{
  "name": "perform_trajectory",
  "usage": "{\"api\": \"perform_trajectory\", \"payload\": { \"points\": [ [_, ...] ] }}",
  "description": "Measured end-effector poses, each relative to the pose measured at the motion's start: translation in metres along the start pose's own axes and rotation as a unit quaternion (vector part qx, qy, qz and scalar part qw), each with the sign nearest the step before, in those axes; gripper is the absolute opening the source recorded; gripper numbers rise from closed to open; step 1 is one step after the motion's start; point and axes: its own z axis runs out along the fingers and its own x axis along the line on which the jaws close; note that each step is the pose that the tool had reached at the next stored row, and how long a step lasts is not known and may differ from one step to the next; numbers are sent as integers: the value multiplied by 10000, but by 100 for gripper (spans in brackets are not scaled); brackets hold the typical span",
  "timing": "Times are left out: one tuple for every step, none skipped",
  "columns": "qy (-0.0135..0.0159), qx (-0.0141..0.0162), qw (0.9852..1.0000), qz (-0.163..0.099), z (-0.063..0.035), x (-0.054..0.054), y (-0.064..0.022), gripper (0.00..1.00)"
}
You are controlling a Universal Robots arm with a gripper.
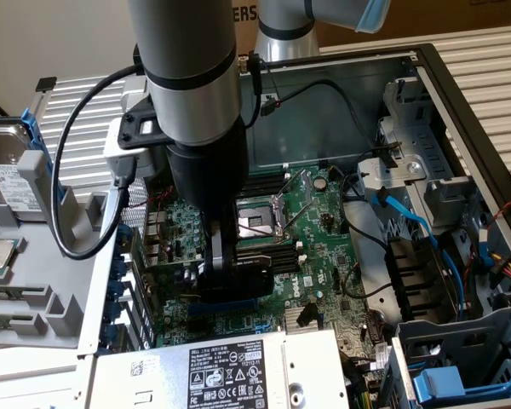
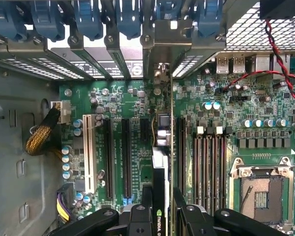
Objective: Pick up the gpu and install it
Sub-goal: 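Insert the gpu into the slot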
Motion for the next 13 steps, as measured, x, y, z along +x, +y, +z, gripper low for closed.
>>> {"api": "perform_trajectory", "payload": {
  "points": [
    [-1,5,10000,1,0,1,7,26],
    [-3,9,10000,0,0,1,11,26],
    [-3,11,10000,0,0,0,11,26],
    [-3,12,10000,-1,0,0,11,26],
    [-3,14,10000,0,-1,1,16,26],
    [-4,17,10000,-1,0,2,26,26],
    [-4,20,10000,-2,-1,2,35,26],
    [-5,19,10000,-2,-1,2,39,26],
    [-6,22,10000,-2,-1,1,40,26],
    [-5,33,10000,0,-3,2,42,26],
    [-6,41,10000,0,-2,2,42,26],
    [-6,45,10000,-1,-2,2,42,26],
    [-6,46,10000,0,-2,2,42,26]
  ]
}}
